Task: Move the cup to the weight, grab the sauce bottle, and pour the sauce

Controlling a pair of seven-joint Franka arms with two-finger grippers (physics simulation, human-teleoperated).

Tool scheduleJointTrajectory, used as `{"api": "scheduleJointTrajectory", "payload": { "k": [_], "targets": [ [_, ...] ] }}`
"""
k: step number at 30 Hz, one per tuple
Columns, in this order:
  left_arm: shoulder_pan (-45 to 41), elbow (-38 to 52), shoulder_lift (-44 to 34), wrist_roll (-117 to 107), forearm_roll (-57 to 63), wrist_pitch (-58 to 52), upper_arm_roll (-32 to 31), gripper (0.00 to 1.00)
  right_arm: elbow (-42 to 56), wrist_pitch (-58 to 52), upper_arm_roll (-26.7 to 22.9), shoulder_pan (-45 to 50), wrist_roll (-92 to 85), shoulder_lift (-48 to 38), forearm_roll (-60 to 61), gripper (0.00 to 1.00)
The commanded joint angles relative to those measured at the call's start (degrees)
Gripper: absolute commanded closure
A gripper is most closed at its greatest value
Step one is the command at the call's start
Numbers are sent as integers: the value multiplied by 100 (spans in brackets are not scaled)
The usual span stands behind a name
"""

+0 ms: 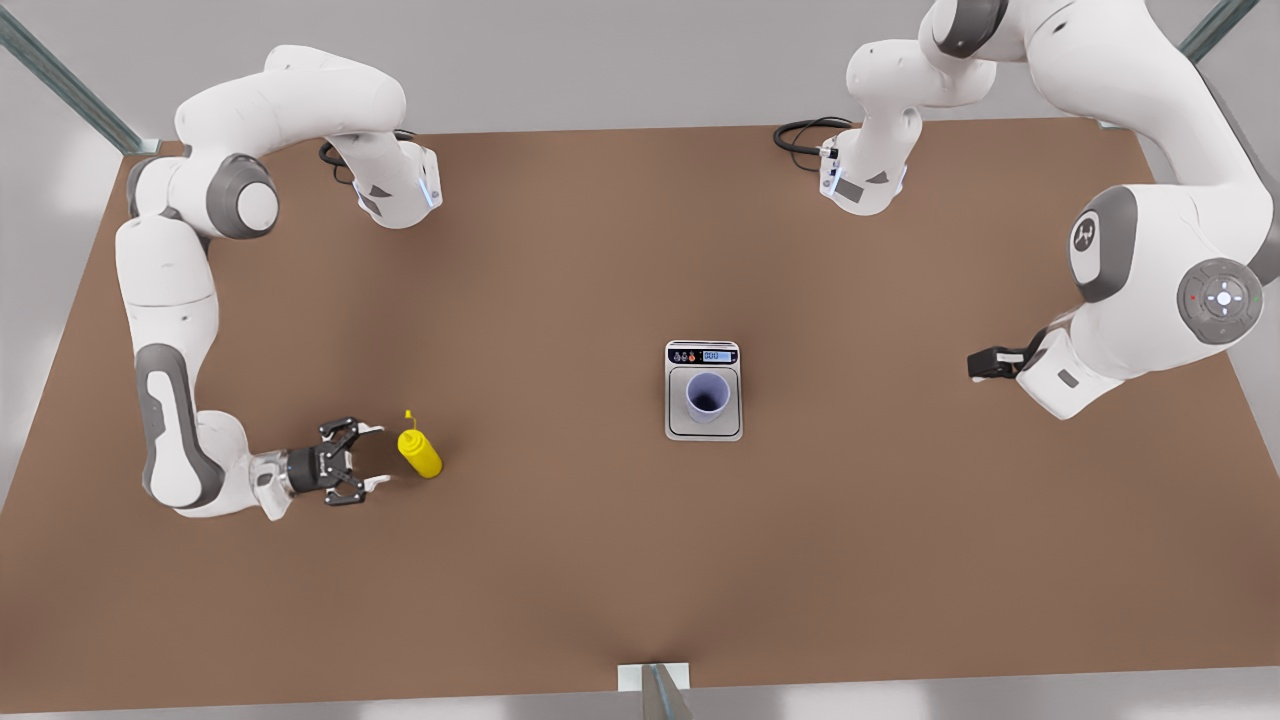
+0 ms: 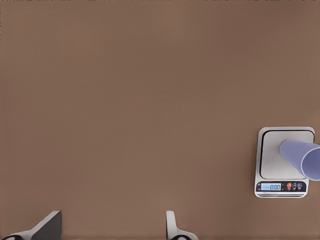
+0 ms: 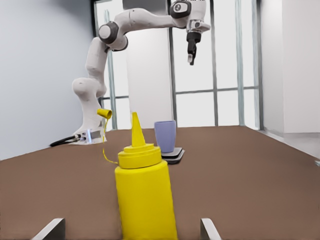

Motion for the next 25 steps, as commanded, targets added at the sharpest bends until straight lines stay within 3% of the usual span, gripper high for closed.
{"api": "scheduleJointTrajectory", "payload": {
  "k": [1, 4, 6, 10, 13, 20, 25],
  "targets": [
    [0, 0, 8, 0, 1, 0, 0, 0, 13, 3, 0, -29, 10, -19, -24, 0],
    [0, 0, 8, 0, 1, 18, 0, 0, 409, -322, -263, -90, 483, -247, -94, 0],
    [0, 9, 8, 0, 1, 18, 0, 0, 418, -357, -360, -144, 1950, -958, -226, 0],
    [0, 35, 8, 18, 9, 26, 0, 0, 2466, -6, -395, 840, 7180, -1750, -2220, 0],
    [0, 53, 0, 9, 18, 18, 0, 0, 2387, 214, -342, 1808, 10283, -2822, -4523, 0],
    [-9, 53, -18, 9, 18, 18, 0, 0, -223, 65, -439, 1693, 12842, -5134, -5851, 0],
    [-9, 53, -27, 9, 18, 0, 0, 0, -110, 302, -439, 1544, 12815, -5029, -5825, 0]
  ]
}}
